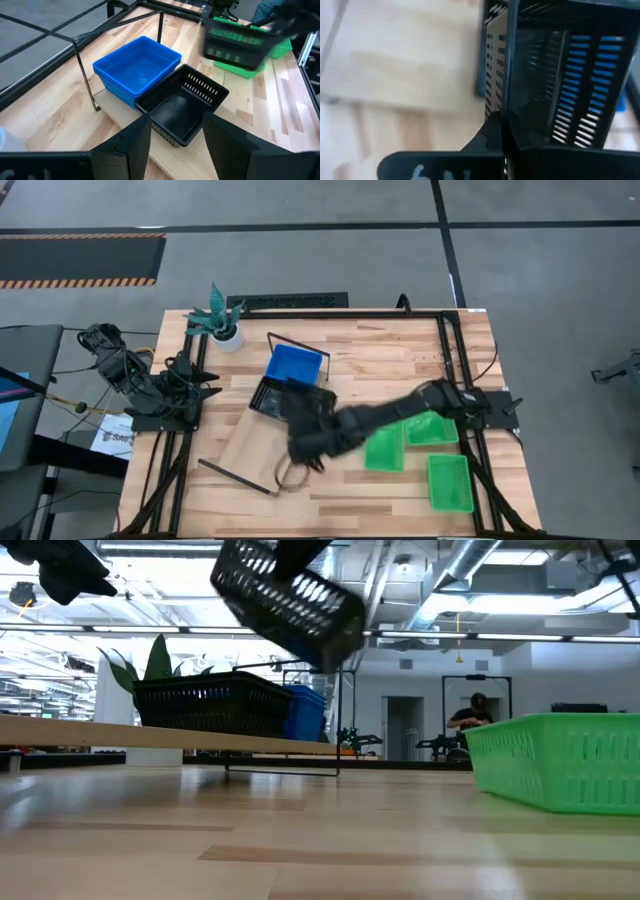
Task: Stack baskets on shelf by color
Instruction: Stack the black bin on top of the black bins on the shelf
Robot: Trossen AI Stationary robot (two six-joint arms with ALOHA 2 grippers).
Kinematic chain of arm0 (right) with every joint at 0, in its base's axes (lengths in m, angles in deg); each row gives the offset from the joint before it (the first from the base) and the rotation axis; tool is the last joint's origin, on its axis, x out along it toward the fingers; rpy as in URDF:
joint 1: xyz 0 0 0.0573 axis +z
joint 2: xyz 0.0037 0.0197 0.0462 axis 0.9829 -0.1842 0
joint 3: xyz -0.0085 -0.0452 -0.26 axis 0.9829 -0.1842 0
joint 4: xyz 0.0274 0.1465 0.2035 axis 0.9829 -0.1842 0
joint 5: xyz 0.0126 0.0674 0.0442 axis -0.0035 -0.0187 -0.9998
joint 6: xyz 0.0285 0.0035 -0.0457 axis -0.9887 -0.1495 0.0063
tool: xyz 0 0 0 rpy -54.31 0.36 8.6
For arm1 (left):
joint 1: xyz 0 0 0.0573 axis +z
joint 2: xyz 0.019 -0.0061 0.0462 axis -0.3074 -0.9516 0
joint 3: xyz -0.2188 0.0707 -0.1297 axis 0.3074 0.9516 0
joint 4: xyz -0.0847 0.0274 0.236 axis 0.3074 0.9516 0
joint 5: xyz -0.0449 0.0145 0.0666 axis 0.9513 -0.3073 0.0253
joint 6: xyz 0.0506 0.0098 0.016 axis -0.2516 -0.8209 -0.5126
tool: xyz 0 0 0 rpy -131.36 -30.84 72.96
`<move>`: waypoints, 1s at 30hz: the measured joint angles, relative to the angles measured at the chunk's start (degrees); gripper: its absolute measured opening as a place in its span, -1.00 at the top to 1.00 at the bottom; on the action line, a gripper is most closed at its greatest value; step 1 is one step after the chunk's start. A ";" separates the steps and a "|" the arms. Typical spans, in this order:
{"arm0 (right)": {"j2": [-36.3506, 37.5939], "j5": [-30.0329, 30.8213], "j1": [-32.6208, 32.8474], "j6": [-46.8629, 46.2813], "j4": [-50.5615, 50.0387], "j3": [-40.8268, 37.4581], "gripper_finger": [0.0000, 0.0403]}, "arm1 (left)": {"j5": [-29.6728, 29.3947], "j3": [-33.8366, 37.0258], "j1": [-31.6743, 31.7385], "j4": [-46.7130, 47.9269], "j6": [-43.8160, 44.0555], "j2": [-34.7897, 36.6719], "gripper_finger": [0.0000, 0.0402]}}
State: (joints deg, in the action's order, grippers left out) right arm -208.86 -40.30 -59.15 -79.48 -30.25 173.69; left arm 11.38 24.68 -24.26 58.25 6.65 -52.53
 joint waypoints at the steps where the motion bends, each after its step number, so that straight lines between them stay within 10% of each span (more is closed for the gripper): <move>1: -0.02 -0.12 -1.44 1.66 1.78 0.02 0.99 | 0.01 0.00 0.00 0.02 0.00 0.00 0.16; 30: -1.75 -0.48 -5.39 -0.92 17.07 -0.28 0.97 | -0.07 0.00 -0.01 0.26 0.37 0.00 0.16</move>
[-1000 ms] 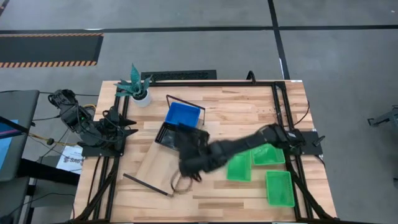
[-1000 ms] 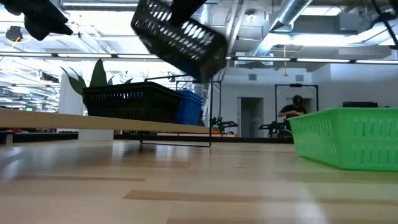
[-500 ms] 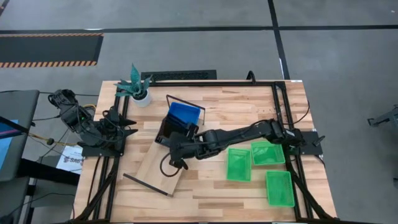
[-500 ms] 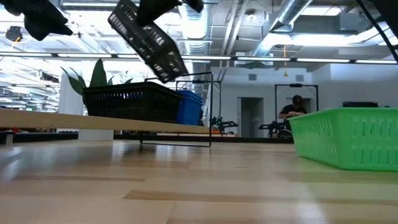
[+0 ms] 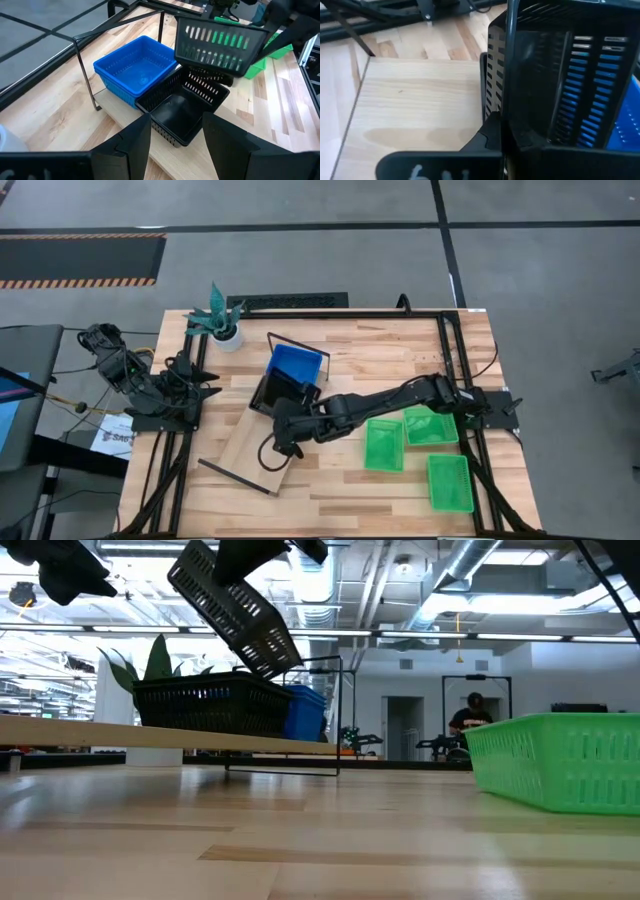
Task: Stack baskets on shelf by color
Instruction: Stack the black bin on top of the black bins on the shelf
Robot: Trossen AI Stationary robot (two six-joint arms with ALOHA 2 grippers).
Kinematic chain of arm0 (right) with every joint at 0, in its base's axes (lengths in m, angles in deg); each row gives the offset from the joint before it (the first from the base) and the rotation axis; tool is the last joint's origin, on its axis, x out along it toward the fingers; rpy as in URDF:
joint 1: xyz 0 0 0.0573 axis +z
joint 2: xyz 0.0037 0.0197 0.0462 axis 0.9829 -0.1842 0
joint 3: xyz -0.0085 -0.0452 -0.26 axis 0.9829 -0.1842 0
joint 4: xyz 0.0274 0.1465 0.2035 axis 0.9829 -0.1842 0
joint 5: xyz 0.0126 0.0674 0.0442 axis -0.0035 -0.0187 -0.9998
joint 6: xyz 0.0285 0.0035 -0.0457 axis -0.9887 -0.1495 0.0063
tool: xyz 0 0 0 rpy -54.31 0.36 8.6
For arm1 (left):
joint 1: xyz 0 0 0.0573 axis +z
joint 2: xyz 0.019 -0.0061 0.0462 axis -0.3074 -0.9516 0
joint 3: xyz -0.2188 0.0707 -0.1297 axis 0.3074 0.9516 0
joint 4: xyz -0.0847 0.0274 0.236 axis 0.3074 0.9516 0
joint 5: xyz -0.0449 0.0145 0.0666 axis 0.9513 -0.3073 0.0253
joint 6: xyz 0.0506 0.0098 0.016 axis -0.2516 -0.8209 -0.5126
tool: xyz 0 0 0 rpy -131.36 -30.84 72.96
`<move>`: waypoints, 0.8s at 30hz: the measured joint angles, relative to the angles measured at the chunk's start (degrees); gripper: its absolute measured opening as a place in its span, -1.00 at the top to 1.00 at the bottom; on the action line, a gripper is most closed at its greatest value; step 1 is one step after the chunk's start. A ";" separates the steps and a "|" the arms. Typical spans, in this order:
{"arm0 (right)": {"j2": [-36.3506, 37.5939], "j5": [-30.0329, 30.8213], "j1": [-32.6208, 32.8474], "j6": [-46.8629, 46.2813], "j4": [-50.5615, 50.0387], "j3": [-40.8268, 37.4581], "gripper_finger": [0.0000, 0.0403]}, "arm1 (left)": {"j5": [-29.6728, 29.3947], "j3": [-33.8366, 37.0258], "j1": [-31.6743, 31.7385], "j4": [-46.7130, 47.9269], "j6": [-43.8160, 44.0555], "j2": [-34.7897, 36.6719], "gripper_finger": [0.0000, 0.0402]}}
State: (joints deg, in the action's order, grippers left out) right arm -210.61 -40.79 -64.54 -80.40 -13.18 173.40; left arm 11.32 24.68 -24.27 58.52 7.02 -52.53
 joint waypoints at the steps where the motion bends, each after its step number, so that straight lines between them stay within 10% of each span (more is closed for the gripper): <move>1: 0.00 -0.08 -0.09 -0.02 -0.31 0.00 0.97 | 0.00 0.00 0.02 0.00 0.00 -0.02 0.16; 24: 0.00 -1.15 -0.94 -0.91 -0.79 0.00 0.77 | -0.13 0.00 0.01 0.00 -0.37 0.00 0.16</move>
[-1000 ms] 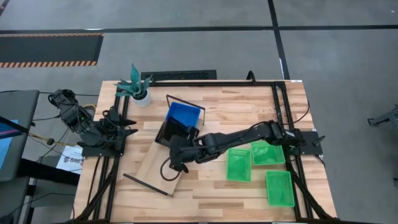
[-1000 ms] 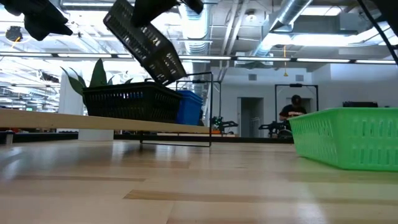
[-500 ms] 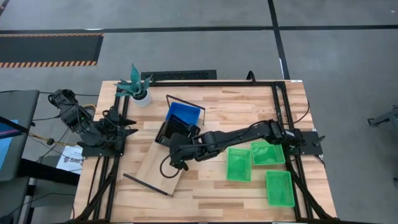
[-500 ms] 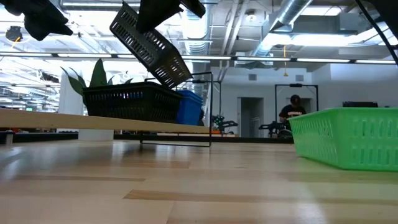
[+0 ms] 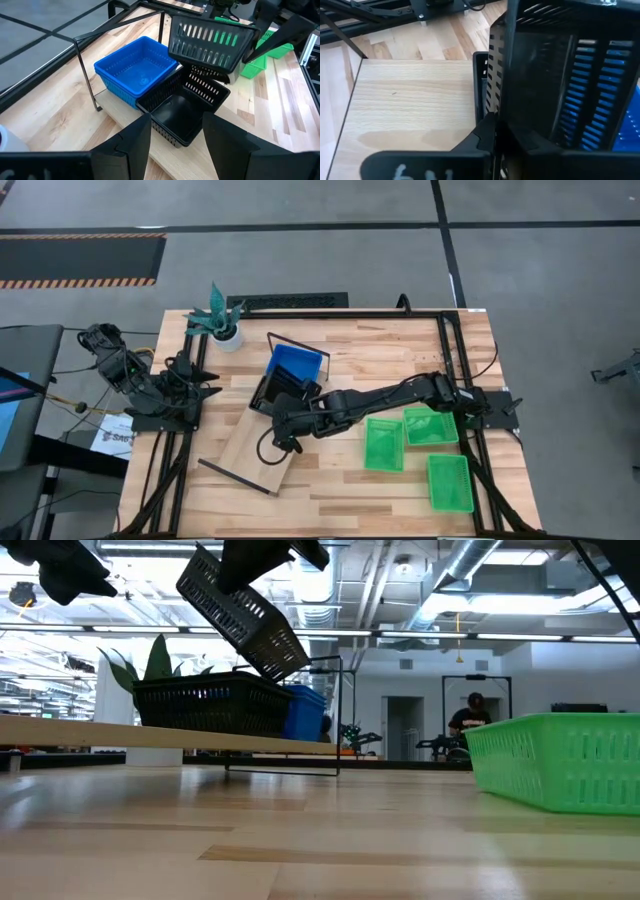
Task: Stack baskets on shelf by color
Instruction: Stack the black bin on top of the black bins on the shelf
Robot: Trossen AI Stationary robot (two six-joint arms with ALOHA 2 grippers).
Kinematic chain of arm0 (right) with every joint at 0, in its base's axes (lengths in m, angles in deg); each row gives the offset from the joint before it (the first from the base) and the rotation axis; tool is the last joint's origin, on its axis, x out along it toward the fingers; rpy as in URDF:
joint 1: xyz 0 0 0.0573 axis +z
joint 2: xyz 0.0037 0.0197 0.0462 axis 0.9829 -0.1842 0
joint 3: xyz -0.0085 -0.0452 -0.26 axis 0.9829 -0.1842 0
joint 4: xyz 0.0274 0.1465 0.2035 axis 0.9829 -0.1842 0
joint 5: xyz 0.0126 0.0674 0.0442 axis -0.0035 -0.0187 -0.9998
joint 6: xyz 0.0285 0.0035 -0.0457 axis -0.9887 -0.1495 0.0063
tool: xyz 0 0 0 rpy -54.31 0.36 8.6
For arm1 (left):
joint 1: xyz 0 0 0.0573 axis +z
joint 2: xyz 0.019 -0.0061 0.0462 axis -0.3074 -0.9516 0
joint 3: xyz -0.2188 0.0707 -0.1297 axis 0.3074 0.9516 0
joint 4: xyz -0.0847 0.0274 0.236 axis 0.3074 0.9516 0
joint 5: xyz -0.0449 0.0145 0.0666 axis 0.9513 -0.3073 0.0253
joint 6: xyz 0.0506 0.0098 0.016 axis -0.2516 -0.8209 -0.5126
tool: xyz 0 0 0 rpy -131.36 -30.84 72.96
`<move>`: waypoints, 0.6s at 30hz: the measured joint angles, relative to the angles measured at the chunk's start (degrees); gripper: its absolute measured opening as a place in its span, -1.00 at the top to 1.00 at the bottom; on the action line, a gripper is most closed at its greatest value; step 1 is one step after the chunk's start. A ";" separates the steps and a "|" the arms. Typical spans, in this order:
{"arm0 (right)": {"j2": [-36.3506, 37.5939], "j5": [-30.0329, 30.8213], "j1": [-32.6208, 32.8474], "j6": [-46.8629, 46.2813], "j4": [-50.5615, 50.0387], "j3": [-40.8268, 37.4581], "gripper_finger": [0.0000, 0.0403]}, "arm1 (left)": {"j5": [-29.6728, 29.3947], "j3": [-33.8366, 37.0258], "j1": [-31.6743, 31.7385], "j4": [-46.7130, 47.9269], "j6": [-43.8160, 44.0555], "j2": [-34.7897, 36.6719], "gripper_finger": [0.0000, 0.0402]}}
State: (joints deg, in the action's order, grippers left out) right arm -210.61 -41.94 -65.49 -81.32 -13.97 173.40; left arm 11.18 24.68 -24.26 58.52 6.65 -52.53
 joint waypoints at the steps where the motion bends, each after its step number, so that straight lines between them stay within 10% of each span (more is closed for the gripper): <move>1: 0.00 -0.37 -0.14 0.00 0.02 0.00 0.75 | 0.00 0.00 0.00 0.00 0.00 -0.02 0.16; 18: 0.00 -3.78 -3.09 2.81 0.87 0.00 0.49 | 0.21 0.00 -0.01 0.00 0.00 -0.01 0.16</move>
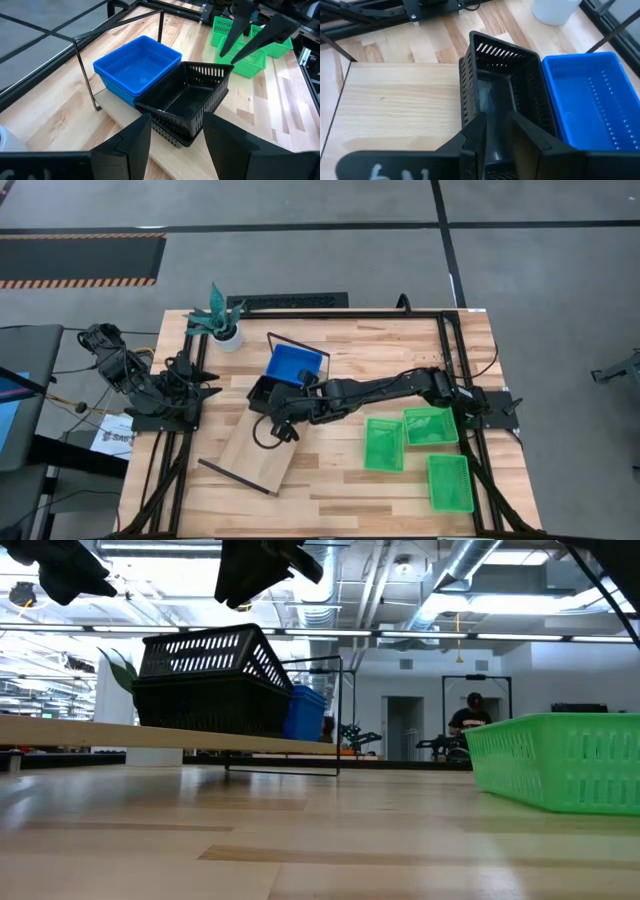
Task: Stack baskets on shelf by color
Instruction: Stack the black bin on top of the black bins on the shelf, then put the left green bin on the shelf
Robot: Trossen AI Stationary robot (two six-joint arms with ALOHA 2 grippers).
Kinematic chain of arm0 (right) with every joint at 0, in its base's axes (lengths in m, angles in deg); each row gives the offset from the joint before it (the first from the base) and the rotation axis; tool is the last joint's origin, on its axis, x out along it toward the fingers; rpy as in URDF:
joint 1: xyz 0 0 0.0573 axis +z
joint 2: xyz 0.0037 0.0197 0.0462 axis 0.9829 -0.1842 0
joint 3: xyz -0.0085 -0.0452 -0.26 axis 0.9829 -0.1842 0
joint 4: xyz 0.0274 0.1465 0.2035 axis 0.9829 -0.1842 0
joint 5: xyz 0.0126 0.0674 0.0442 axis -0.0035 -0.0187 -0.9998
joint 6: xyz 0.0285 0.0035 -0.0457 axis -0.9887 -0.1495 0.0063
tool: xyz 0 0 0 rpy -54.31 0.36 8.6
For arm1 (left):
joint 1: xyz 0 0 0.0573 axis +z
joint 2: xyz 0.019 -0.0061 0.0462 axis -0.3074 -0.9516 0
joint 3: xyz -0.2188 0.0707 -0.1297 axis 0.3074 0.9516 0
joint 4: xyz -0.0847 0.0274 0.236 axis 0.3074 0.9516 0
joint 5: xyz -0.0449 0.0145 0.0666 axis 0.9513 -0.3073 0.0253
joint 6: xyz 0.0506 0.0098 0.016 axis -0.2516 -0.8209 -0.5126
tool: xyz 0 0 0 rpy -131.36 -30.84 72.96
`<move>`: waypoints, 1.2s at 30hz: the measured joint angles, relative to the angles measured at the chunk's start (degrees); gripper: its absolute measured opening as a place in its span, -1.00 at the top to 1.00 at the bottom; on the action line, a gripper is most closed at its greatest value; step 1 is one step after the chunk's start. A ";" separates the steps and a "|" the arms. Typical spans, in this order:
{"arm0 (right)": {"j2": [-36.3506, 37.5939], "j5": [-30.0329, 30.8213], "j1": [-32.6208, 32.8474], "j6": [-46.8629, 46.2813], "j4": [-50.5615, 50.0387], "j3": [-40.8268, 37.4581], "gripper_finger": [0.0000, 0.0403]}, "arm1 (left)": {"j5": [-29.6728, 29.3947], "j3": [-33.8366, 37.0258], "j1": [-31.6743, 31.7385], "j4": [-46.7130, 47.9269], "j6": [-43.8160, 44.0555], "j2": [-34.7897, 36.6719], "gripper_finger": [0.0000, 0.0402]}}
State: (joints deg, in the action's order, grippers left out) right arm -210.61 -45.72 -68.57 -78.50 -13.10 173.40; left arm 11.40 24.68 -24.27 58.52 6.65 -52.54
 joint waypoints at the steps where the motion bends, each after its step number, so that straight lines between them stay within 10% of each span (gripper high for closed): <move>1: 0.00 -0.02 0.12 0.50 0.02 0.00 0.49 | 0.01 0.00 0.02 0.00 0.00 0.02 0.16; 30: -5.70 1.68 1.57 4.77 2.76 0.76 0.50 | 0.07 0.00 0.00 -0.26 0.44 -0.10 0.16; 36: -3.42 1.07 4.54 -5.98 -12.05 1.55 0.50 | 1.00 0.00 0.00 -0.09 0.44 -0.11 0.16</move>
State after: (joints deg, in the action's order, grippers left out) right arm -214.03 -44.65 -64.04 -84.48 -25.15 174.95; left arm 12.40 24.68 -24.27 58.42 7.09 -52.66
